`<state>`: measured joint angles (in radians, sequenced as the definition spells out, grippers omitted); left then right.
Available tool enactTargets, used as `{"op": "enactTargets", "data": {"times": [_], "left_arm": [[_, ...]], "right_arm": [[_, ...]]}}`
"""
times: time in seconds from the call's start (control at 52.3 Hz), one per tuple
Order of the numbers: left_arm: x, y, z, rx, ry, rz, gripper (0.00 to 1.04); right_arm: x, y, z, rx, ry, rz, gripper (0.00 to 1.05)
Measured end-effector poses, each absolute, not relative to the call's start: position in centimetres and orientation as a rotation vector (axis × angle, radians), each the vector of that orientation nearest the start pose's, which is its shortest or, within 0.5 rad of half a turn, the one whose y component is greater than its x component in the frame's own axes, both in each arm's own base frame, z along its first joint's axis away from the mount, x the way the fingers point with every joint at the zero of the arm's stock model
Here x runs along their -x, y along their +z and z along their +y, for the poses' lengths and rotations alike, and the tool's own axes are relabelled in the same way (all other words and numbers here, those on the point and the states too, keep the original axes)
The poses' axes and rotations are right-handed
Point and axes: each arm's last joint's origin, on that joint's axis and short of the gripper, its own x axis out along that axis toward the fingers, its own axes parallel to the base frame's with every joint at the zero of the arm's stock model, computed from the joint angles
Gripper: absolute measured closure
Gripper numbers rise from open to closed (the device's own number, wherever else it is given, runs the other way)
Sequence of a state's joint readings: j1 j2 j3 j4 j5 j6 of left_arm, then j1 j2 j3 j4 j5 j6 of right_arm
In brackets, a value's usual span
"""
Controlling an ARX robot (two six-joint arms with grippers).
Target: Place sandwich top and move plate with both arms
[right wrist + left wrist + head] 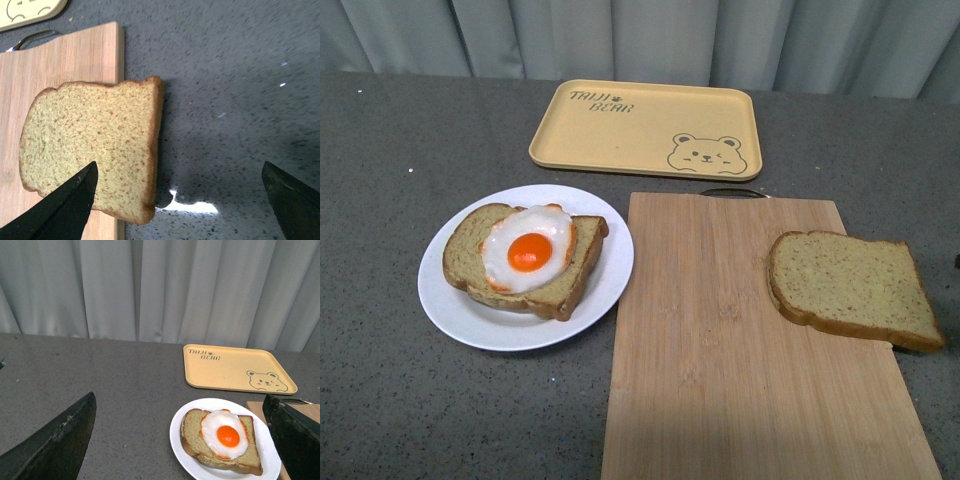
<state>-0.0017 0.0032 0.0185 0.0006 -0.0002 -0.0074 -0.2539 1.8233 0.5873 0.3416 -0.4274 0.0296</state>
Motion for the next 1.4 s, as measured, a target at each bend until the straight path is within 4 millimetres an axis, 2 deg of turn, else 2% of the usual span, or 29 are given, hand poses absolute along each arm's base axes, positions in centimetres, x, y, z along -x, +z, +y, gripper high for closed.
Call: {"op": "enactTargets", "data": {"times": [0.287,0.555,0.823,0.956,1.052,1.224,1.282,1.396], "left_arm": [[-9.7,17.0,0.0,0.007,-0.002,-0.016,0.07],[-9.7,17.0,0.0,0.007,-0.002,-0.016,0.07],[-9.7,17.0,0.0,0.007,-0.002,-0.016,0.07],[-9.7,17.0,0.0,0.007,-0.002,-0.016,0.07],[-9.7,17.0,0.0,0.007,-0.002,-0.016,0.07],[-9.7,17.0,0.0,0.007,-0.002,-0.016,0.07],[-9.7,17.0,0.0,0.007,-0.002,-0.016,0.07],[-9.7,17.0,0.0,0.007,-0.002,-0.016,0.07]], "right_arm": [[-30.0,5.1,-5.2,-0.43,0.203,0.933,0.09],[-31.5,3.2,-3.2,-0.525,0.242,0.999,0.11],[-32.1,2.8,-2.8,-0.555,0.224,1.027,0.64],[-32.0,3.9,-3.2,-0.559,0.222,1.016,0.9],[-31.8,5.1,-3.1,-0.571,0.256,0.997,1.01],[-31.7,9.0,-1.8,-0.583,0.424,0.916,1.02],[-31.8,10.5,-0.1,-0.583,0.553,0.873,1.02],[-33.1,11.8,4.2,-0.58,0.711,0.836,1.02]]}}
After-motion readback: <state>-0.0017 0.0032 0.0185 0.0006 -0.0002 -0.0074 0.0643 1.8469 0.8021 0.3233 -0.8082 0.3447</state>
